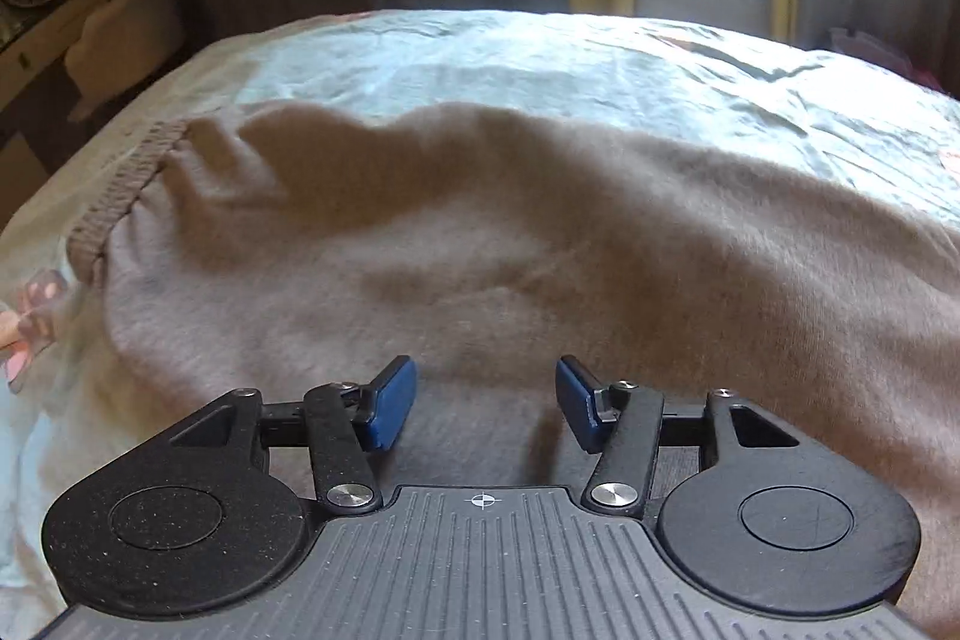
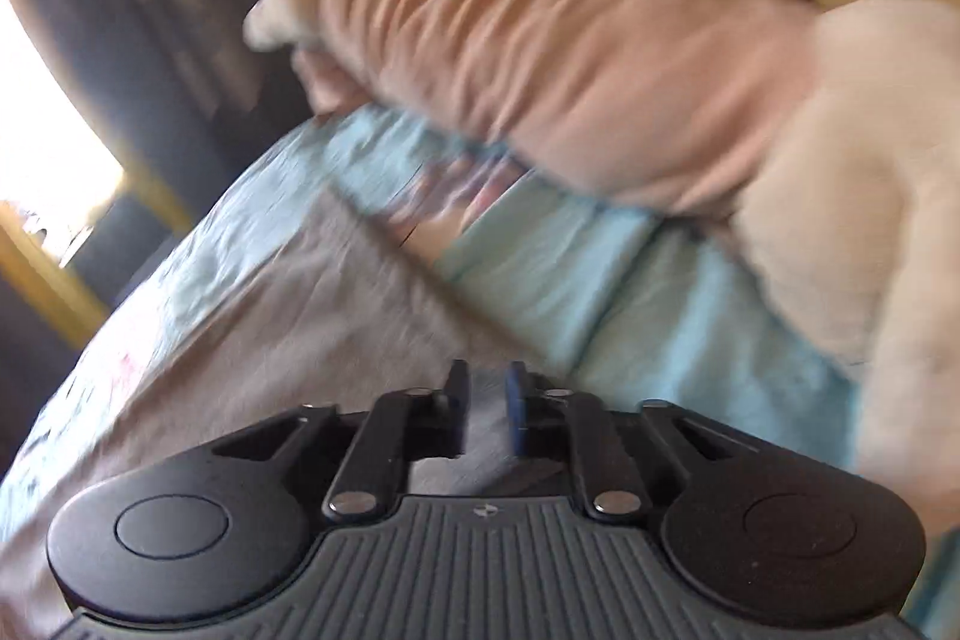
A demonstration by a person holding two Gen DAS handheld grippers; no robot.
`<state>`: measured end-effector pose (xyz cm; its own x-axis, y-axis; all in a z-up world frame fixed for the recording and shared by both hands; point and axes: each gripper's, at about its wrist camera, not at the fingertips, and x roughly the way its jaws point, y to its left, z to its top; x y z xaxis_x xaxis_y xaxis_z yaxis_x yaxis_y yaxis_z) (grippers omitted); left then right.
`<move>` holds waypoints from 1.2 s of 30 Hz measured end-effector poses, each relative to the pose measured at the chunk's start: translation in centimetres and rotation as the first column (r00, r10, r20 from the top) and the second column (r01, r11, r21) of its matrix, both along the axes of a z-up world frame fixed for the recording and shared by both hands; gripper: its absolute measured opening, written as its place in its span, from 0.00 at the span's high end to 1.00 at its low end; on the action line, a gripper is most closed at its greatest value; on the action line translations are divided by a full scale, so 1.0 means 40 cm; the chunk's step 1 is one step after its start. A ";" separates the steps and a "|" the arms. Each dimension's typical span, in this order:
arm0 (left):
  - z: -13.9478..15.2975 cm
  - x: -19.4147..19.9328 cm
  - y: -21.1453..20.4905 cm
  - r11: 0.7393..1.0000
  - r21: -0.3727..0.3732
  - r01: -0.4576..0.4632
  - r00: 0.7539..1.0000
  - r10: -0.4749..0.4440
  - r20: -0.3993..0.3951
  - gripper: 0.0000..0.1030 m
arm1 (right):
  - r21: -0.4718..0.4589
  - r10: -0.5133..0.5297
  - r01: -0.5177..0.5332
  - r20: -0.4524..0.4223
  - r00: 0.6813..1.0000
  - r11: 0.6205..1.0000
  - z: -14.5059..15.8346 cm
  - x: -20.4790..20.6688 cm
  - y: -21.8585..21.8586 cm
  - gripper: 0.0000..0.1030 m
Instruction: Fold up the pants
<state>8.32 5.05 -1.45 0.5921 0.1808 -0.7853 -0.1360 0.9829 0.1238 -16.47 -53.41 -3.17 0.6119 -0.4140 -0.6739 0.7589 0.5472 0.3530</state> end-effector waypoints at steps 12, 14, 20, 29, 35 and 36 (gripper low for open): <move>-0.023 -0.136 0.060 0.978 -0.205 -0.027 1.000 0.027 -0.001 0.23 | 0.210 -0.010 -0.015 0.115 0.993 0.978 -0.065 -0.036 -0.026 0.24; -0.029 -0.145 0.028 0.989 -0.143 0.021 1.000 -0.019 0.015 0.21 | 0.207 0.020 -0.047 0.130 0.991 0.977 -0.058 -0.034 -0.019 0.33; -0.042 -0.144 0.023 0.987 -0.163 0.002 1.000 -0.001 0.011 0.14 | 0.223 -0.006 -0.034 0.175 0.984 0.974 -0.075 -0.083 -0.019 0.69; 0.003 -0.171 0.055 0.974 -0.226 -0.027 0.998 0.040 0.053 0.16 | 0.189 0.007 -0.065 0.292 0.956 0.980 -0.056 -0.080 -0.012 0.70; 0.036 -0.197 0.068 0.965 -0.260 -0.007 0.994 0.034 0.102 0.14 | 0.241 0.006 -0.054 0.195 0.981 0.969 -0.084 -0.022 -0.029 0.59; 0.035 -0.197 0.069 0.965 -0.261 -0.015 0.994 0.042 0.099 0.14 | 0.204 0.017 -0.058 0.200 0.980 0.977 -0.070 -0.023 -0.017 0.75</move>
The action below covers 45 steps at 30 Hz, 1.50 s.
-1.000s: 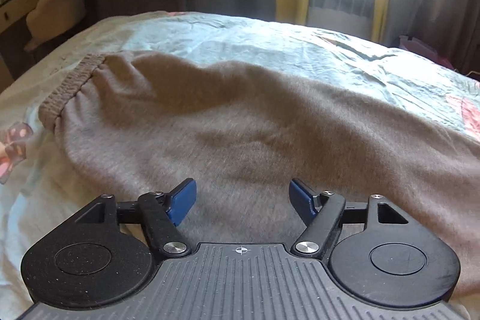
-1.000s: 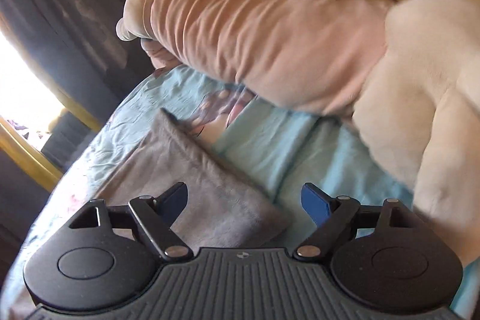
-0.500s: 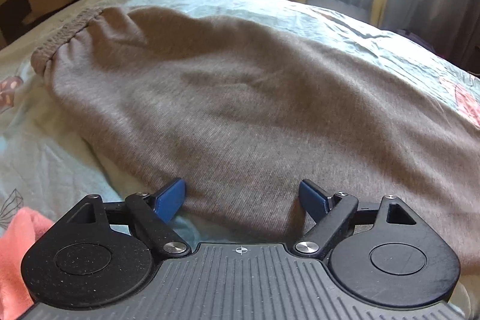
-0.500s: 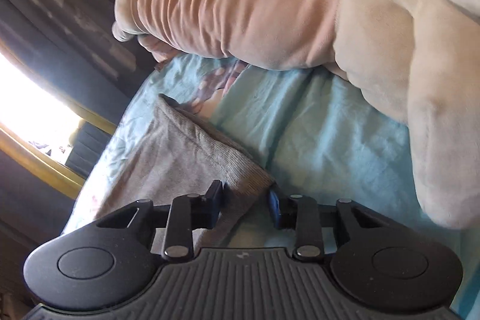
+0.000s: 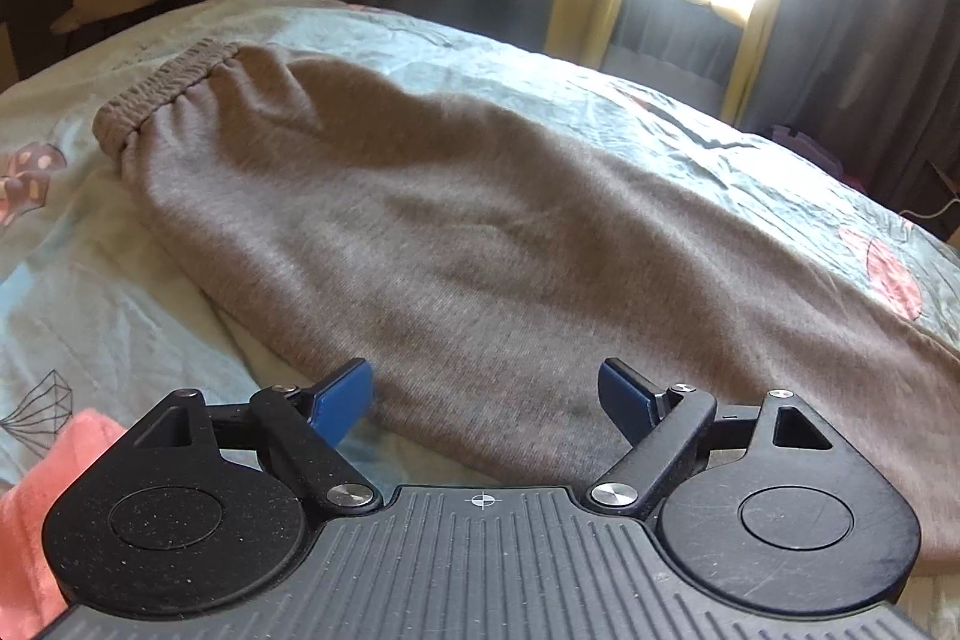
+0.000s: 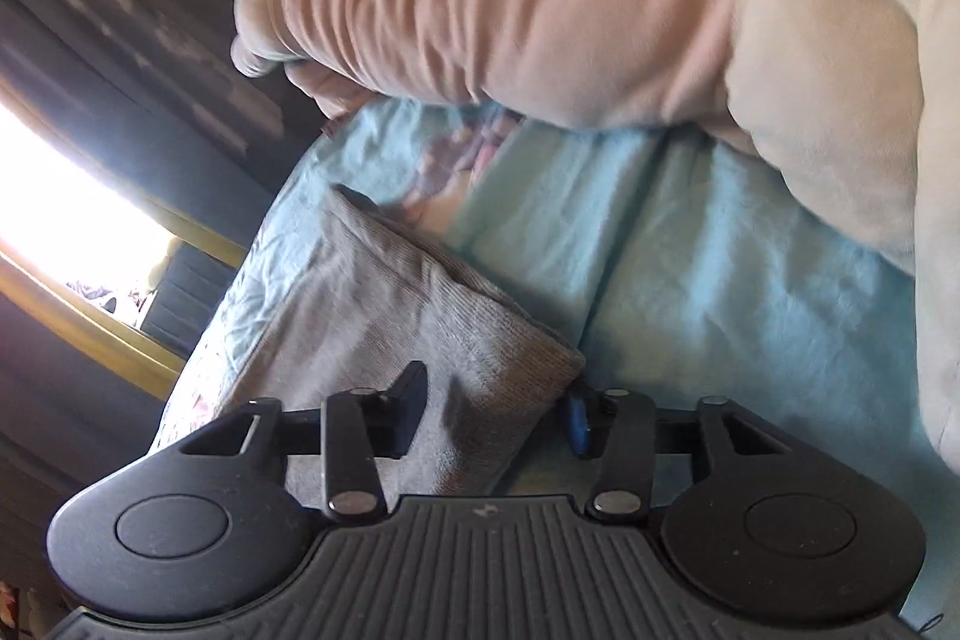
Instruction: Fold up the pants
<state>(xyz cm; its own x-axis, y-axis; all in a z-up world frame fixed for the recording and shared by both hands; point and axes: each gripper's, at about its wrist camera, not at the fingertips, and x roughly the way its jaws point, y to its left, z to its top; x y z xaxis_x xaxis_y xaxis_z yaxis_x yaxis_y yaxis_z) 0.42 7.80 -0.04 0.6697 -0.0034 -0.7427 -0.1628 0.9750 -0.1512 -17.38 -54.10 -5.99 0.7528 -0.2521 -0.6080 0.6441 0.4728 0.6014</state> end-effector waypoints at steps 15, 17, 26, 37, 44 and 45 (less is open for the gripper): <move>-0.025 0.006 -0.006 1.000 -0.010 -0.010 0.999 0.009 -0.034 0.14 | 0.110 0.017 -0.026 0.082 0.997 0.994 -0.041 0.023 -0.027 0.37; -0.027 0.008 -0.007 1.000 -0.011 -0.009 0.999 0.008 -0.038 0.14 | 0.132 -0.016 -0.002 0.137 0.990 0.991 -0.050 0.015 -0.031 0.36; -0.006 0.034 -0.055 0.995 0.021 0.093 0.996 -0.093 -0.016 0.15 | 0.043 0.061 -0.064 0.075 0.995 0.997 -0.053 0.041 -0.010 0.73; -0.069 0.243 -0.200 0.966 0.104 0.237 0.970 -0.229 -0.082 0.45 | 0.025 0.087 -0.089 0.098 0.991 0.996 -0.060 0.048 0.002 0.88; -0.084 0.282 -0.173 0.960 0.252 0.119 0.992 -0.104 -0.072 0.40 | 0.017 0.091 -0.091 0.036 0.995 0.996 -0.032 0.072 0.009 0.79; -0.076 0.278 -0.147 0.966 0.240 0.092 0.994 -0.074 -0.081 0.36 | 0.010 0.087 -0.087 0.027 0.996 0.996 -0.030 0.076 0.012 0.79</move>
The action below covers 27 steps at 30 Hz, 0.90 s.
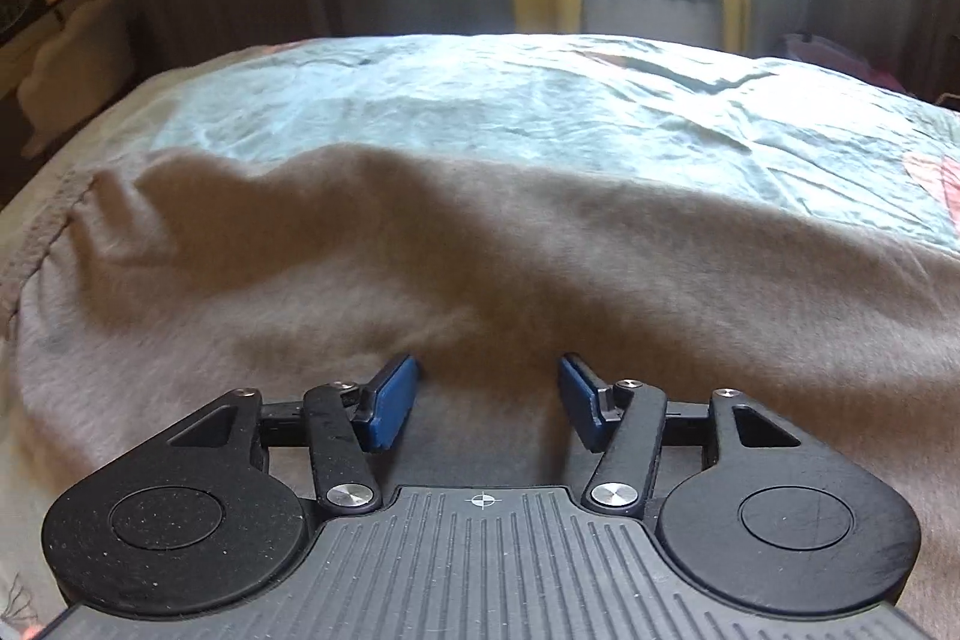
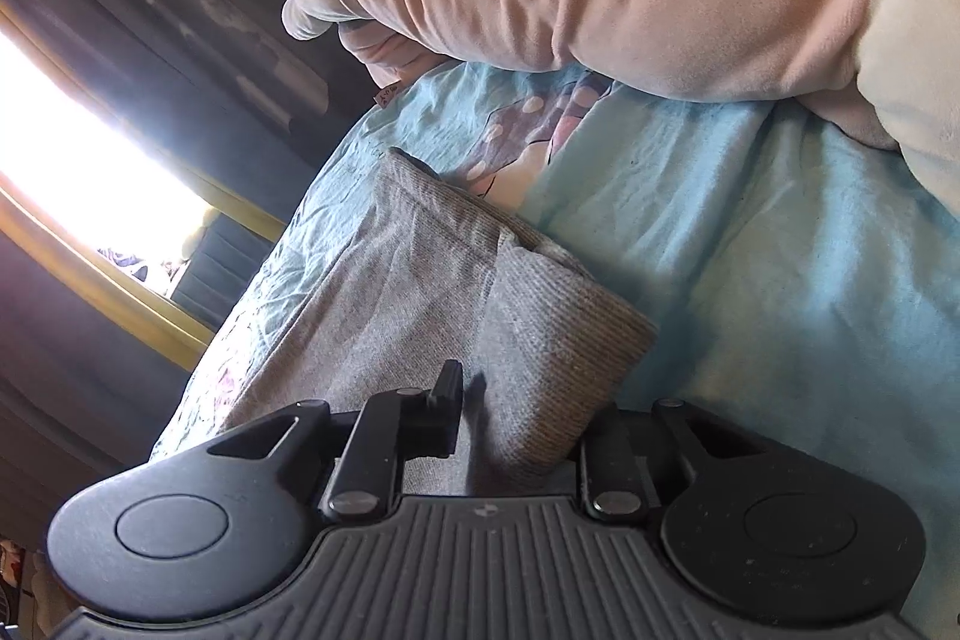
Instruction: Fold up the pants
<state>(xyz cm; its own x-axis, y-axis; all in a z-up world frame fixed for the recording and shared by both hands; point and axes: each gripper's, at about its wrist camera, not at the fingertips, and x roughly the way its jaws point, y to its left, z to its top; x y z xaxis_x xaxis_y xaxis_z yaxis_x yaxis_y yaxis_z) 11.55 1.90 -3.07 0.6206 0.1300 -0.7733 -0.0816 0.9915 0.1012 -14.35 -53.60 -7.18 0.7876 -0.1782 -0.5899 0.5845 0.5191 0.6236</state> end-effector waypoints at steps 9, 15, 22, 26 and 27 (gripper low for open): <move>0.135 -0.203 0.294 0.966 -0.215 -0.143 0.988 0.154 0.035 0.17 | -0.224 0.004 -0.026 -0.098 0.995 0.974 0.116 0.050 0.075 0.92; 0.229 -0.318 0.372 0.960 -0.250 -0.128 0.979 0.162 0.122 0.17 | -0.510 0.314 -0.308 -0.077 0.946 0.803 0.331 0.197 0.373 0.93; 0.245 -0.359 0.284 0.976 -0.215 0.024 0.984 0.015 0.180 0.14 | -0.509 0.683 -0.686 -0.234 0.691 0.520 0.245 0.339 0.830 0.90; 0.210 -0.350 0.224 0.969 -0.222 0.110 0.988 -0.083 0.126 0.14 | -0.320 0.728 -0.810 -0.359 0.584 0.492 0.119 0.361 0.913 0.80; 0.203 -0.345 0.208 0.966 -0.219 0.138 0.987 -0.115 0.116 0.14 | -0.299 0.738 -0.806 -0.327 0.590 0.512 0.121 0.342 0.899 0.75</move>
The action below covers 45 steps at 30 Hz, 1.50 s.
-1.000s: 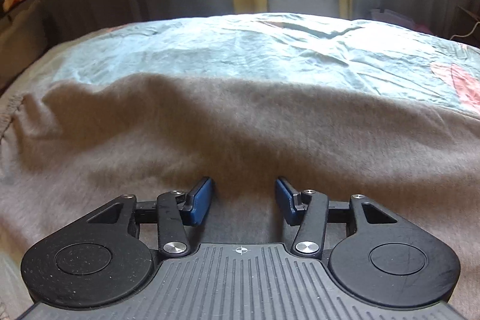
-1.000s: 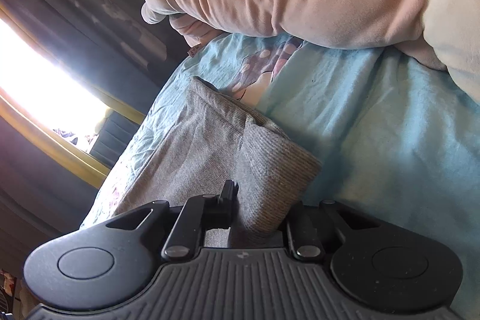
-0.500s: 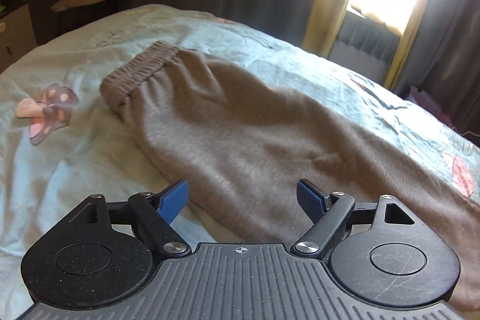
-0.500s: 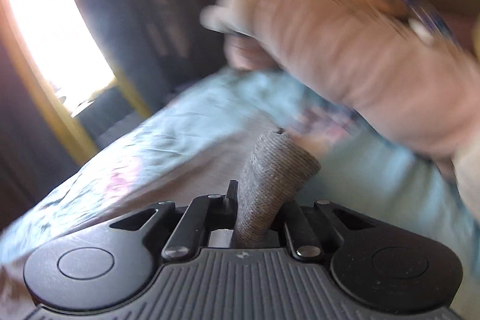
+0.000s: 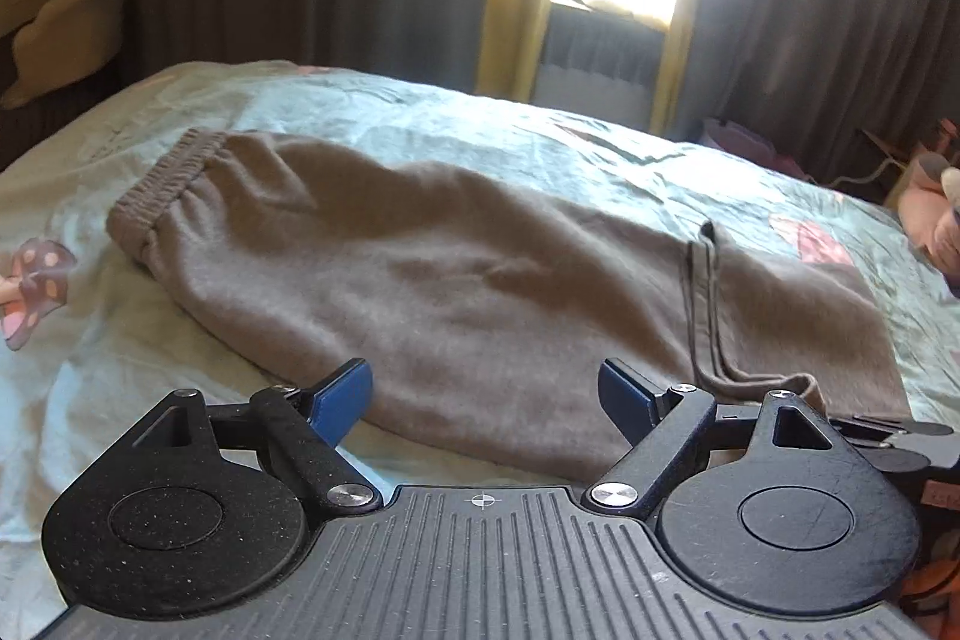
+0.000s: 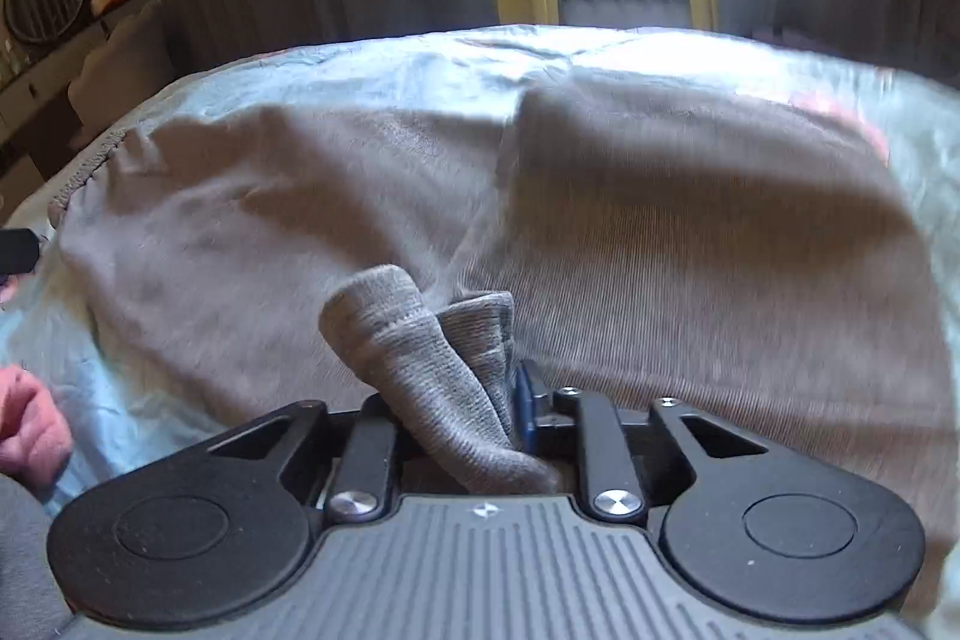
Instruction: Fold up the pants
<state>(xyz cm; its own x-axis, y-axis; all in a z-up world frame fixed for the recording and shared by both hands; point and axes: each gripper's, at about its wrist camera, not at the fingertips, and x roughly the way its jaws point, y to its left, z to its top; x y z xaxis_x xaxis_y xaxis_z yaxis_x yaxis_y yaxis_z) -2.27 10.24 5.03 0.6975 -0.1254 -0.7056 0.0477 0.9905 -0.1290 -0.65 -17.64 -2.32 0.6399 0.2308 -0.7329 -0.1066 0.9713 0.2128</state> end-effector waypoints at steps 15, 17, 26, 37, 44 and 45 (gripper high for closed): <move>-0.177 0.285 -0.253 0.911 -0.405 0.077 0.924 -0.218 -0.315 0.24 | 0.399 -0.590 0.601 -0.166 0.790 0.692 -0.015 -0.256 -0.511 0.14; -0.214 0.325 -0.287 0.905 -0.420 0.062 0.898 -0.235 -0.372 0.29 | 0.462 -0.579 0.587 -0.177 0.796 0.665 -0.030 -0.265 -0.540 0.14; -0.249 0.379 -0.351 0.889 -0.451 0.084 0.880 -0.278 -0.384 0.83 | 0.480 -0.528 0.539 -0.171 0.831 0.692 -0.047 -0.224 -0.530 0.13; -0.117 0.327 -0.281 0.911 -0.368 0.188 0.929 -0.287 -0.236 0.85 | 0.439 -0.466 0.491 -0.172 0.868 0.752 -0.023 -0.179 -0.475 0.11; -0.144 0.331 -0.162 0.970 -0.223 0.094 0.953 -0.153 -0.263 0.76 | 0.375 -0.425 0.461 -0.179 0.887 0.804 -0.009 -0.147 -0.421 0.11; -0.159 0.326 -0.158 0.977 -0.190 0.093 0.947 -0.146 -0.287 0.73 | 0.357 -0.420 0.460 -0.187 0.888 0.813 -0.012 -0.139 -0.412 0.11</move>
